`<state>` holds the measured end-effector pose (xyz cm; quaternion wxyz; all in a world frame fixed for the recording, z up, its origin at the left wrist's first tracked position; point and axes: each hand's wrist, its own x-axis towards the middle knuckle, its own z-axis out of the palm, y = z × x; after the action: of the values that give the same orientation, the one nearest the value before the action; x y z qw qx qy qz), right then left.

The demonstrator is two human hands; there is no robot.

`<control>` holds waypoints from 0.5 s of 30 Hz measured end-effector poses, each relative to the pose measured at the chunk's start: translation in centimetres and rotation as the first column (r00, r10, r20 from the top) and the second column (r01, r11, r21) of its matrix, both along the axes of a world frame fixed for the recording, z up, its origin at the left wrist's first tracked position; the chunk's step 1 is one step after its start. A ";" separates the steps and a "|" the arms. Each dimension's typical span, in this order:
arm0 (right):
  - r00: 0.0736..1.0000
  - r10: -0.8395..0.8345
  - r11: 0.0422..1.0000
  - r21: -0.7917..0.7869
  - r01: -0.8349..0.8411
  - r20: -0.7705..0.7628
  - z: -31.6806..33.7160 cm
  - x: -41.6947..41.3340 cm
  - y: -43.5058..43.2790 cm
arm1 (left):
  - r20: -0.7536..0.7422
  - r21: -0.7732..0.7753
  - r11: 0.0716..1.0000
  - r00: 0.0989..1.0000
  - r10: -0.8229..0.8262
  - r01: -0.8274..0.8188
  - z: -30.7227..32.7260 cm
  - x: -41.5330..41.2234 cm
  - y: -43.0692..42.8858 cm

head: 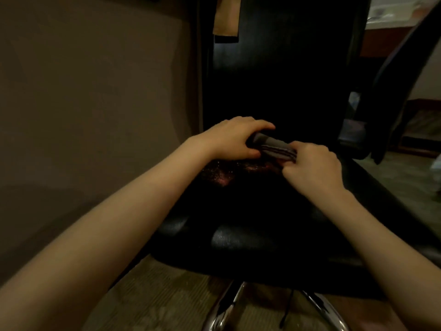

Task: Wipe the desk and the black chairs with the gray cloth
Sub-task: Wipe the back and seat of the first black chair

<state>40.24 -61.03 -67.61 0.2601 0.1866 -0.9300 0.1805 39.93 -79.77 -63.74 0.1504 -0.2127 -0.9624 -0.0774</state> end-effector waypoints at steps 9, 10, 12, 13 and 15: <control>0.827 -0.358 0.930 0.084 0.359 0.433 -1.7 -5.0 -2.8 | 0.462 0.089 0.716 0.666 0.586 -0.692 -5.6 0.8 -10.2; 0.820 -0.345 0.932 0.066 0.356 0.457 -1.7 -5.2 -3.4 | 0.525 0.061 0.701 0.620 0.583 -0.711 -6.7 1.3 -11.0; 0.820 -0.325 0.932 0.012 0.362 0.470 -2.2 -5.2 -4.8 | 0.646 0.101 0.702 0.584 0.493 -0.705 -9.1 2.2 -11.8; 0.824 -0.320 0.929 -0.013 0.369 0.467 -2.4 -5.0 -5.8 | 0.686 0.149 0.702 0.584 0.434 -0.697 -10.2 2.3 -12.1; 0.841 -0.325 0.924 -0.044 0.380 0.432 -3.1 -4.7 -8.6 | 0.722 0.292 0.662 0.613 0.322 -0.691 -11.9 1.8 -12.8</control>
<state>35.56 -69.60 -70.67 0.0957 -0.0476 -0.9687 0.2242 41.70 -92.62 -75.64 -0.1005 0.1727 -0.9097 -0.3640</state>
